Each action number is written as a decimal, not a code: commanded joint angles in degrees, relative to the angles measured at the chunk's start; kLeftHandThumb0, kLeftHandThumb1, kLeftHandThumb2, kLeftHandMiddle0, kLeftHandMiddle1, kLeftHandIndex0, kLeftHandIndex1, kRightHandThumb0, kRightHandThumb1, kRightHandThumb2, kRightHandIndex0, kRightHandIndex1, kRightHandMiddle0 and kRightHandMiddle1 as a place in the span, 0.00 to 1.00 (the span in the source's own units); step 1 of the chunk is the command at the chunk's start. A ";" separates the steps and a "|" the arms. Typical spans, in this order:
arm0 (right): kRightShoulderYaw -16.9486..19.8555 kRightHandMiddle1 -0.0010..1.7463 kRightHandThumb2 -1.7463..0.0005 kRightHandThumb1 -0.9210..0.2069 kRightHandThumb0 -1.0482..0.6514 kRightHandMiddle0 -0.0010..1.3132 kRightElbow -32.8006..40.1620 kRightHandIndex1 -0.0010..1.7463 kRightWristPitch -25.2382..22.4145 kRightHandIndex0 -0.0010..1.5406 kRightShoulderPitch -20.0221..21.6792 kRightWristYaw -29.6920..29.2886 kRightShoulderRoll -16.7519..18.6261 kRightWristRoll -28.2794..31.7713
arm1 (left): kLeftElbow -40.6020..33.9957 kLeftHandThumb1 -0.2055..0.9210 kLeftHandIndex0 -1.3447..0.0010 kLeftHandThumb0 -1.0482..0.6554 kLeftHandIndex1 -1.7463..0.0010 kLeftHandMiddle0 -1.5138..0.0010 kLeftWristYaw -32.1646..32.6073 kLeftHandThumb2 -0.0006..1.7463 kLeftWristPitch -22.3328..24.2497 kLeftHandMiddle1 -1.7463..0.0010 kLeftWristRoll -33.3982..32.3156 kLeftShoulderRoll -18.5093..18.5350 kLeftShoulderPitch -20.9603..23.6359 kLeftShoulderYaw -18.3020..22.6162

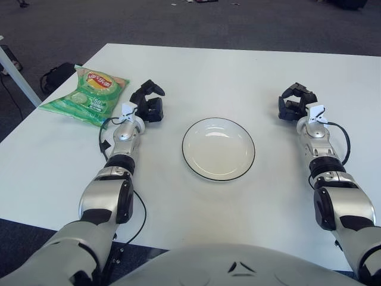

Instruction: Put the snack into the plate.

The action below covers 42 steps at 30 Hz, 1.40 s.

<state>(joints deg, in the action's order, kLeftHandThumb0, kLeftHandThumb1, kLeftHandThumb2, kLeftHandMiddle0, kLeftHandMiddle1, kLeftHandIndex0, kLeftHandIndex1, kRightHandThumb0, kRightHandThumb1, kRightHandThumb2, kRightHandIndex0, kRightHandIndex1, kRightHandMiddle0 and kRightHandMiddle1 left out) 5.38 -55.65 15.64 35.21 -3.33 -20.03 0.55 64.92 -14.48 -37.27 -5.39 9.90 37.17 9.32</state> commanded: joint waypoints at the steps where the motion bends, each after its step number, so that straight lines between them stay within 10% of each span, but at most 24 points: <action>1: -1.50 1.00 0.25 0.53 0.34 0.46 -3.19 1.00 -4.63 0.72 -4.16 1.73 1.89 -1.55 | 2.54 0.50 0.57 0.34 0.00 0.29 0.88 0.72 -0.84 0.00 1.25 -1.96 -5.93 -0.61; 42: -2.17 1.00 0.26 0.52 0.34 0.46 -2.98 1.00 -5.60 0.72 -4.02 1.32 1.93 -2.44 | 2.63 0.47 0.55 0.33 0.00 0.30 4.90 0.75 -5.14 0.00 4.23 -1.61 -6.25 -2.09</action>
<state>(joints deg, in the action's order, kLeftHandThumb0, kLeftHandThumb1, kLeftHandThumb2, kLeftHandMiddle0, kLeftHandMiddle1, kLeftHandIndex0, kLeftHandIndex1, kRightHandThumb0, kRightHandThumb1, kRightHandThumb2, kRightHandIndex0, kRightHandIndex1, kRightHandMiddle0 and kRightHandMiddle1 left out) 4.75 -55.57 15.14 35.24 -3.36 -20.05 -0.54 64.76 -10.56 -41.51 -2.76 9.96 37.05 8.28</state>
